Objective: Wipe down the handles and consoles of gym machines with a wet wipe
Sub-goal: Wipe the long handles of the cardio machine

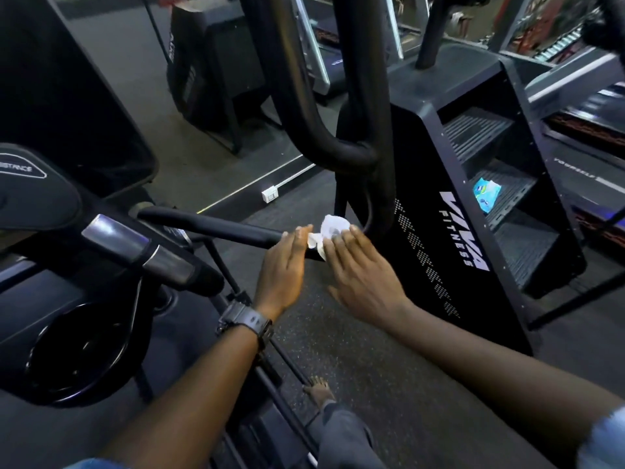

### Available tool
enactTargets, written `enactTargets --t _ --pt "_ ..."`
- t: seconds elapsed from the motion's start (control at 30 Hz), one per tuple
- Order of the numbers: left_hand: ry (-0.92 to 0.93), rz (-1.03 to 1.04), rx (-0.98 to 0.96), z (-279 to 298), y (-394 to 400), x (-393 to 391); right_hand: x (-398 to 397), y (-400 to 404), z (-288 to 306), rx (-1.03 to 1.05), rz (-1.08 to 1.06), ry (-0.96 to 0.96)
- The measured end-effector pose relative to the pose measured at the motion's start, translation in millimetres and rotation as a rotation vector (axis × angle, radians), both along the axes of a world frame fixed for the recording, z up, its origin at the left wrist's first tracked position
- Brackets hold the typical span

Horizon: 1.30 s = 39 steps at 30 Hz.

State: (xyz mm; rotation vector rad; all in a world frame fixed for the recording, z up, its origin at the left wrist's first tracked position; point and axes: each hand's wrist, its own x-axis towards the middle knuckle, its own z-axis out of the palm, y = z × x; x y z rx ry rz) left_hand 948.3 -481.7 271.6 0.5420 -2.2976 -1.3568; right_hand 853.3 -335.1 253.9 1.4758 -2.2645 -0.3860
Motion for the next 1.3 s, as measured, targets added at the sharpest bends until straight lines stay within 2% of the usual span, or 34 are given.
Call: enactTargets --t 0.1,0.17,0.27,0.47,0.57,0.67,0.77,0.93,1.03,1.13,1.3 --pt "-0.006 0.128 0.003 -8.9 -11.1 5.9 16.4 -47.4 1.6 -0.093 -0.030 -0.251" --pt "-0.029 0.181 0.018 -14.2 -17.9 7.5 20.2 -77.7 6.7 -0.069 0.008 -0.371" --pt "-0.070 0.235 -0.022 -18.3 -28.0 10.3 14.2 -90.0 8.2 0.044 0.047 -0.382" --pt "-0.059 0.230 -0.039 -25.1 -38.5 15.6 -10.7 -27.5 6.2 -0.085 0.193 -0.248" --pt "-0.036 0.254 -0.020 -29.0 -38.9 16.8 -7.3 -50.7 20.3 -0.144 0.095 -0.281" --pt "0.007 0.254 -0.016 -30.5 -41.5 16.5 -2.7 -92.0 26.4 -0.140 -0.045 -0.446" --pt "-0.010 0.210 -0.155 -37.0 -45.8 16.1 -1.3 -122.9 25.9 -0.194 -0.071 -0.552" --pt "-0.019 0.229 -0.258 -50.4 -50.1 13.5 -0.1 -111.7 18.4 -0.103 -0.158 -0.463" --pt "0.001 0.285 -0.235 -51.5 -49.9 9.9 -3.3 -95.4 18.6 -0.027 -0.256 -0.444" --pt "0.009 0.355 -0.189 -55.4 -52.0 10.0 -1.3 -111.8 21.4 0.008 -0.226 -0.470" --pt "0.163 0.544 -0.037 -56.1 -56.2 2.6 13.0 -197.1 31.4 -0.014 -0.097 -0.764"
